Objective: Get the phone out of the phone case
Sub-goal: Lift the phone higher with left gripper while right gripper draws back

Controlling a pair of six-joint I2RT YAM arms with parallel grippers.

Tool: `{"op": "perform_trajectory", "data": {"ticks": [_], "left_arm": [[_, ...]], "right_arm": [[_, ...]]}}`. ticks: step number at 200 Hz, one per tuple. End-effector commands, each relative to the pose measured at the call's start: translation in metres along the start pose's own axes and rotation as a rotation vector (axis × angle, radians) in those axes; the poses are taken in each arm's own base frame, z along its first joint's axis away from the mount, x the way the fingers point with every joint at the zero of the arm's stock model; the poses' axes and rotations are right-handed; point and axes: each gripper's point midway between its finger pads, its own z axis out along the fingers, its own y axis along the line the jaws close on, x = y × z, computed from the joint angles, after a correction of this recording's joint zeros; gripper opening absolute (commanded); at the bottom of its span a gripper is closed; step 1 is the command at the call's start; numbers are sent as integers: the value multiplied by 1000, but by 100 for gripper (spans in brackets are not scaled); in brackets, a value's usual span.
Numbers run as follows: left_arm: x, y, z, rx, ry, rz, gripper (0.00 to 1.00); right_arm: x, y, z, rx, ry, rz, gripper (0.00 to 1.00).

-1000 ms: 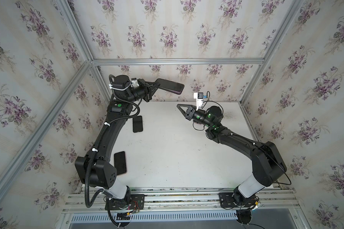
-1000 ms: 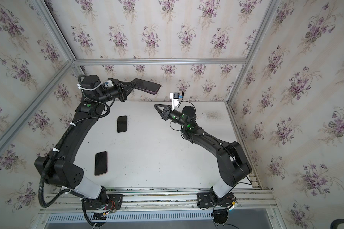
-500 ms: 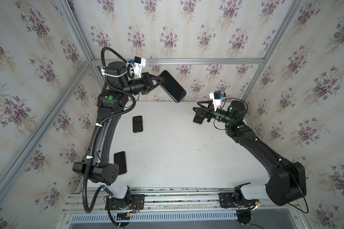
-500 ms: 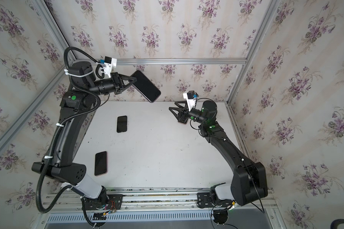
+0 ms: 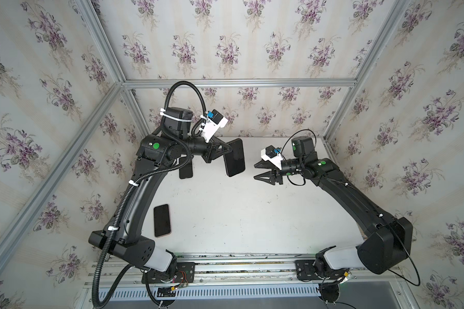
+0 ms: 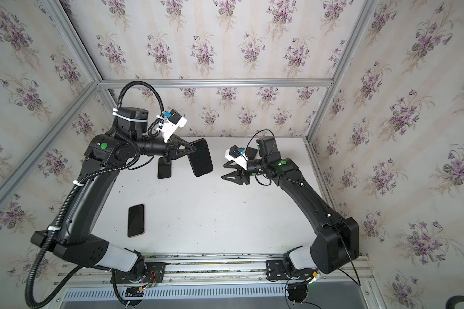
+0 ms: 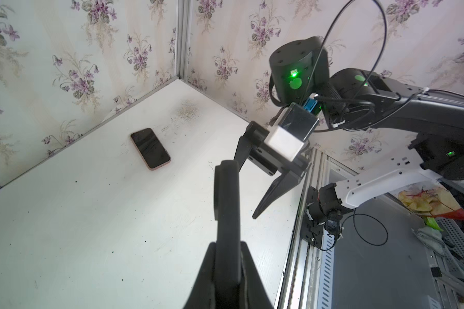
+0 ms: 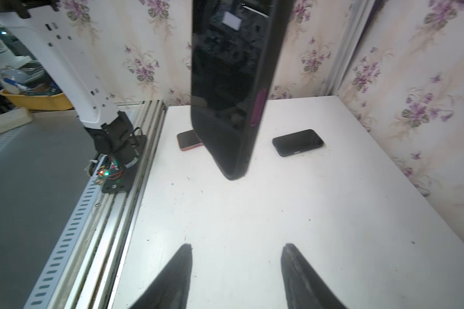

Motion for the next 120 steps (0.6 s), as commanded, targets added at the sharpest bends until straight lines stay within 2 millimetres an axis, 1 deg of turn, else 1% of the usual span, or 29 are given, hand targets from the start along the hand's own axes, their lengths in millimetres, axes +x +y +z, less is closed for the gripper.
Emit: {"op": "perform_trajectory", "data": {"ticks": [1,17,48,61,120], "left_arm": [[-7,-15,-3,72,-35,88,0],[-7,-17,-2,85,-35,89,0],[-7,-26,-2,114,-38,101,0],[-6,-27,-1,116,-36,105,0],[-2,-27,5,130,-22,109,0]], "right_arm": [[-9,11,5,-64,-32,-28,55],[-15,10,6,-68,-49,-37,54],[-17,6,7,-68,-48,-46,53],[-19,6,9,-79,-56,-42,51],[-22,16,13,-117,-58,-42,41]]}}
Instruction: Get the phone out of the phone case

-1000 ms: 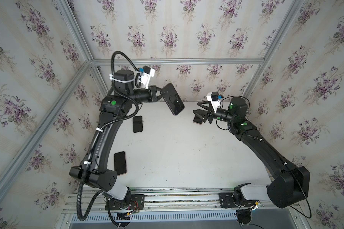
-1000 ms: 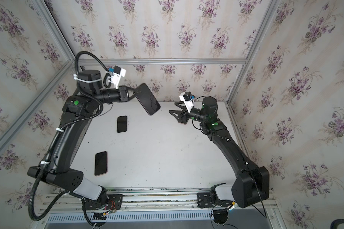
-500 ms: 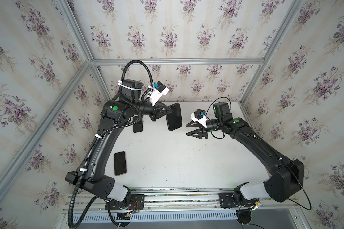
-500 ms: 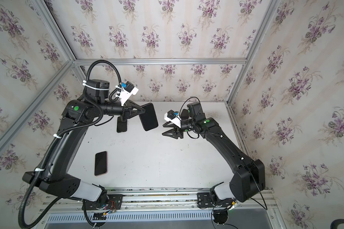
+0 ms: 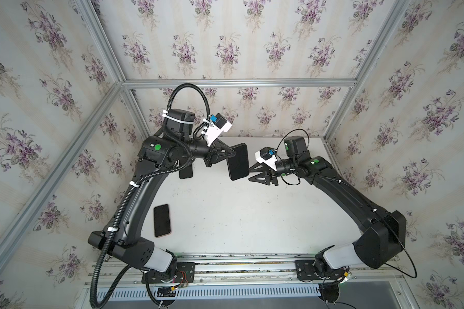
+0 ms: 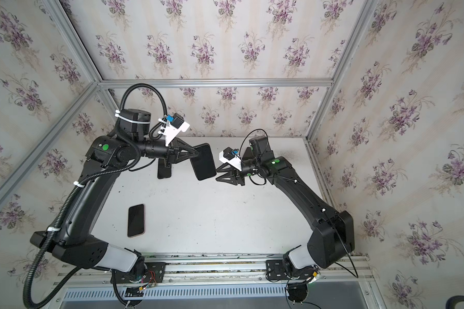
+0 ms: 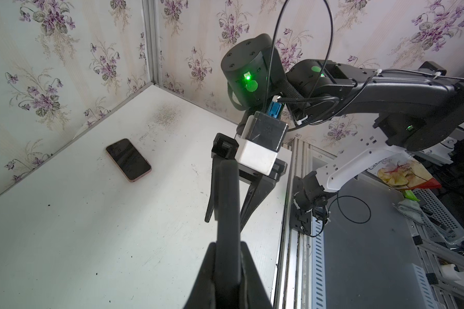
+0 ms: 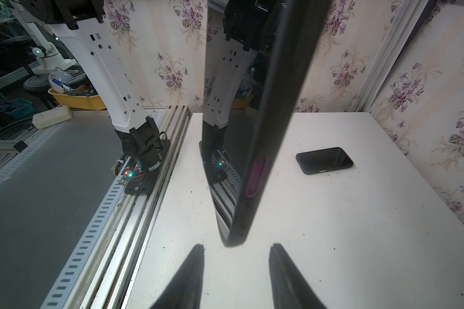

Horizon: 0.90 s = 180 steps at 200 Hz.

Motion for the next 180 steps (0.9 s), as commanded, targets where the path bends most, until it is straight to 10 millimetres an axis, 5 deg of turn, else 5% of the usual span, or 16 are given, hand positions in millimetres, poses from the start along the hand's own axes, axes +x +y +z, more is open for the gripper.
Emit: {"op": "perform_trajectory", "data": {"ticks": [1,180], "left_arm": [[-7,-5,0,27,-27,50,0],[-10,-4,4,47,-34,69,0]], "right_arm": [[-11,5,0,-27,-24,-20,41],[-9,5,4,-44,-18,-36,19]]}}
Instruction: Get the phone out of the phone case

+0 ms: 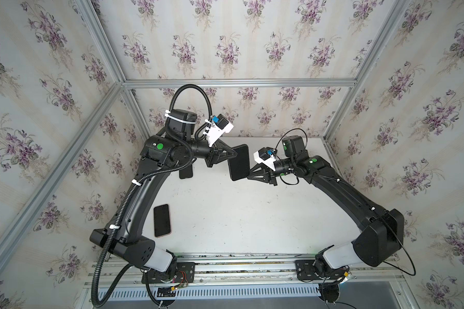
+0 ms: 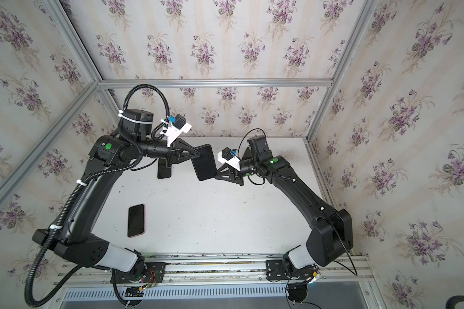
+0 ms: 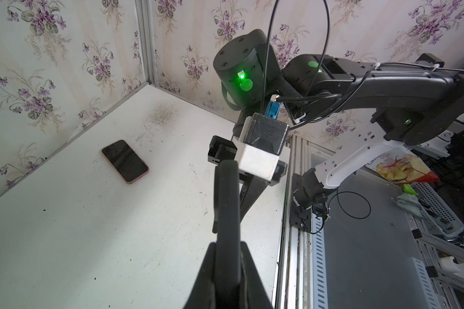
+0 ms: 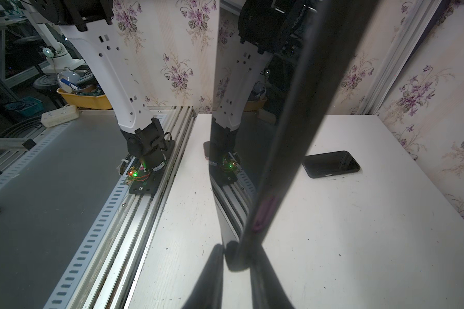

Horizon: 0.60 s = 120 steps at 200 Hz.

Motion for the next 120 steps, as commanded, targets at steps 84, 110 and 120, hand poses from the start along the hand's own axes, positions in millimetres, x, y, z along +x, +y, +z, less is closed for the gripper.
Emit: {"op": "perform_trajectory", "data": {"ticks": [84,110,120], "left_arm": [[-37,-8,5,131,-105,25,0],[-44,-5,14,191,-124,-39,0],[-47,-4,17,216,-131,-64,0]], "right_arm": [[-16,8,3,-16,-24,-112,10],[-19,10,8,-5,-22,-167,9],[-21,10,10,2,-23,-191,9]]}}
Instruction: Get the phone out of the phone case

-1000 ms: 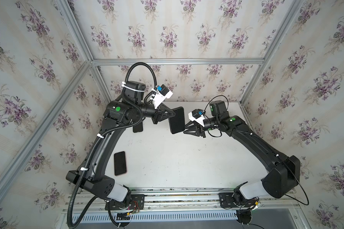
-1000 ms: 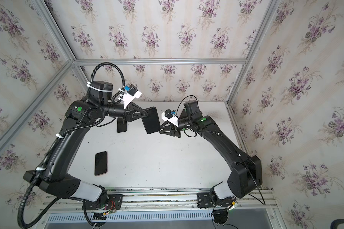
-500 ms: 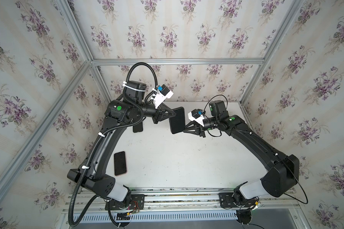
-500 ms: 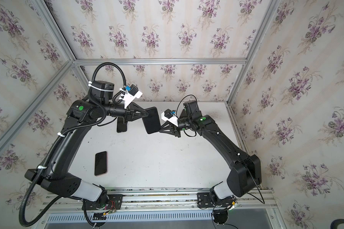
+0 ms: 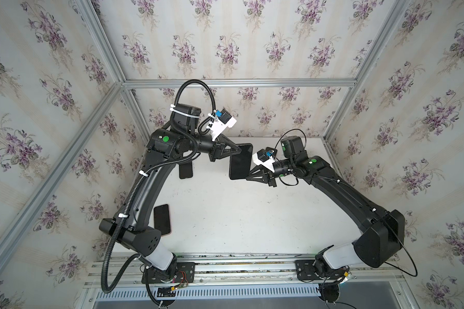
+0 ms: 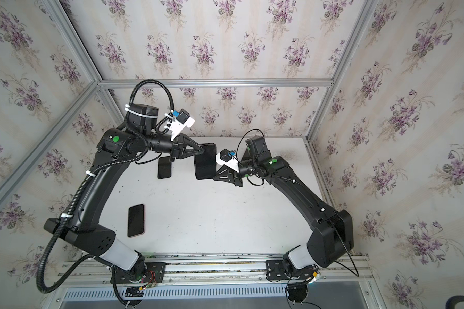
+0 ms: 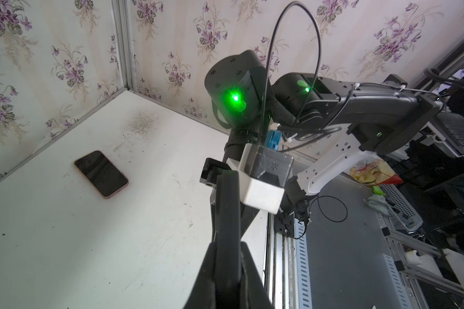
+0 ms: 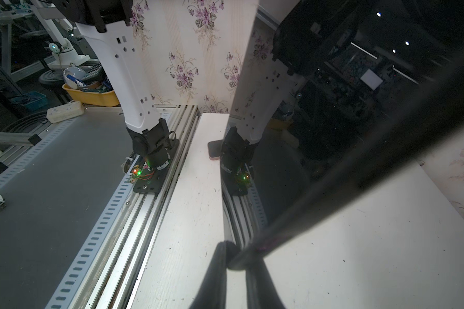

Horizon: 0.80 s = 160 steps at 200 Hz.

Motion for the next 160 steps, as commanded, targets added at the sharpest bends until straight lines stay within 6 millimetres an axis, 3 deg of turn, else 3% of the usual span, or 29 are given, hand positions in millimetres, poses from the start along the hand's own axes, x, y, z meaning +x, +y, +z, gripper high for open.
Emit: {"op": "perform_trajectory", "data": {"ticks": [1,85,160], "left_arm": [[-29,-6,5,99,-96,-8,0],[-22,1,22,203,-95,-179,0],[-34,0,23,262,-115,-285,0]], "right_arm": [[-17,-2,4,25,-31,-169,9],[-51,-45,4,228,-166,-277,7],[-32,-49,-4,363,-200,-238,10]]}}
